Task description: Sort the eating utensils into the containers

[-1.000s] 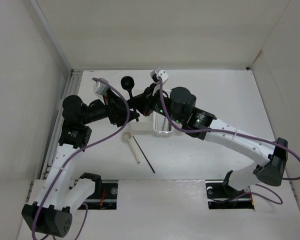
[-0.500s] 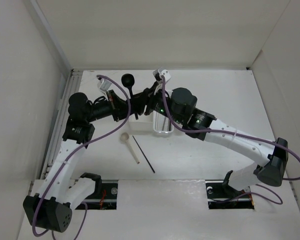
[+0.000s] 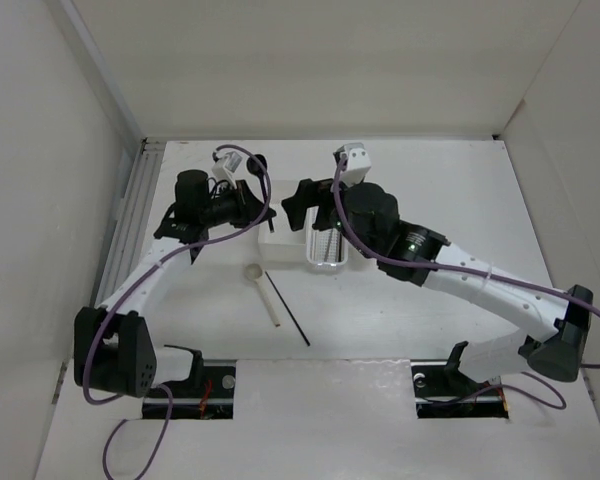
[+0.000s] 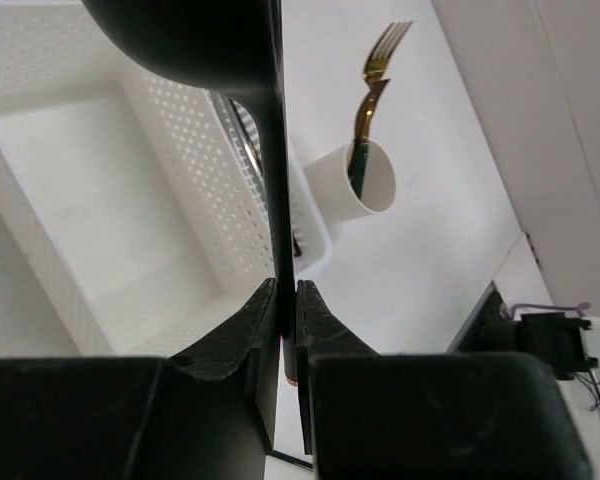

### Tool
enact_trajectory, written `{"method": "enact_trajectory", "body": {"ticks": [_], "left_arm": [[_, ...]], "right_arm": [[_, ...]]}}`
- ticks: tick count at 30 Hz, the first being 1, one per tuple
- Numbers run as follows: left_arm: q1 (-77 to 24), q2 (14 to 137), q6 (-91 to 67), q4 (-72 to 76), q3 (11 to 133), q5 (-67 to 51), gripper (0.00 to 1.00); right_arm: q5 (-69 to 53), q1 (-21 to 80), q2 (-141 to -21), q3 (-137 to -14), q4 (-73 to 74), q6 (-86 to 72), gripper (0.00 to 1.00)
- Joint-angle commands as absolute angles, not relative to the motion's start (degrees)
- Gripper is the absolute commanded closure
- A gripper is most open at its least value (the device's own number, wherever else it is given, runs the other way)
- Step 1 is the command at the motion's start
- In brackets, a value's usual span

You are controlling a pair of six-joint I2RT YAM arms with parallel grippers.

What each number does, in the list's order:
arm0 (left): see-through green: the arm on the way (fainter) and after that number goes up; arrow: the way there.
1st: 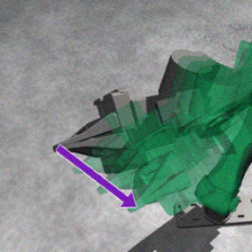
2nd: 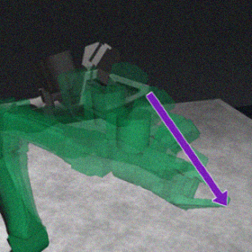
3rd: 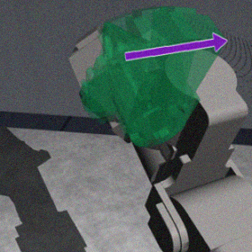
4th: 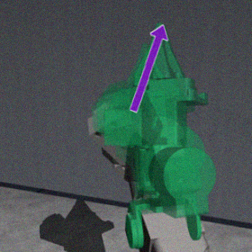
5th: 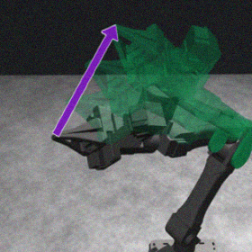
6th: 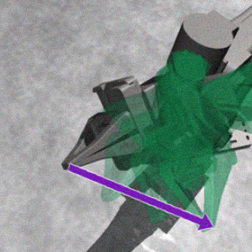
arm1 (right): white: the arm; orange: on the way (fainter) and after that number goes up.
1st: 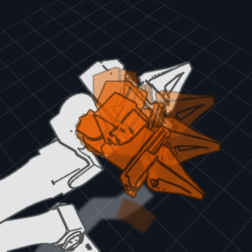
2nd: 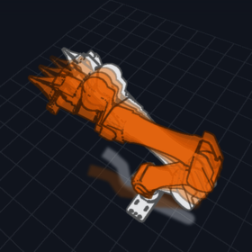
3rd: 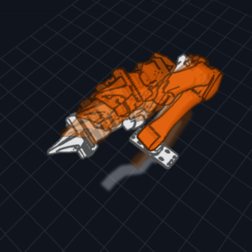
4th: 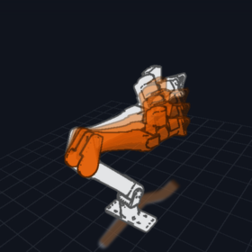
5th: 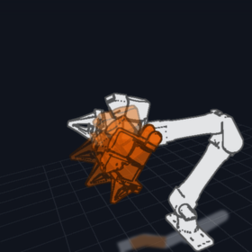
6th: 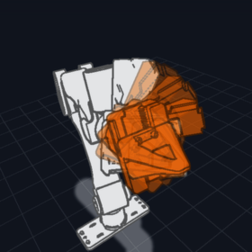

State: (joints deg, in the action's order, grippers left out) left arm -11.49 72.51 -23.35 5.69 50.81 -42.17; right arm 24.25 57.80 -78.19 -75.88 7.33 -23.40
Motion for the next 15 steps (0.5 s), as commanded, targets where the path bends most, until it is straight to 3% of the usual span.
{"method": "enact_trajectory", "body": {"ticks": [1,15], "left_arm": [[-11.34,75.83,-18.02,5.82,54.84,-39.90,1.00],[-15.12,93.32,-11.60,-8.43,68.72,-28.56,1.00]], "right_arm": [[29.44,57.74,-75.06,-75.50,12.82,-23.99,0.00],[30.59,57.22,-76.29,-77.17,17.40,-17.75,0.00]]}}
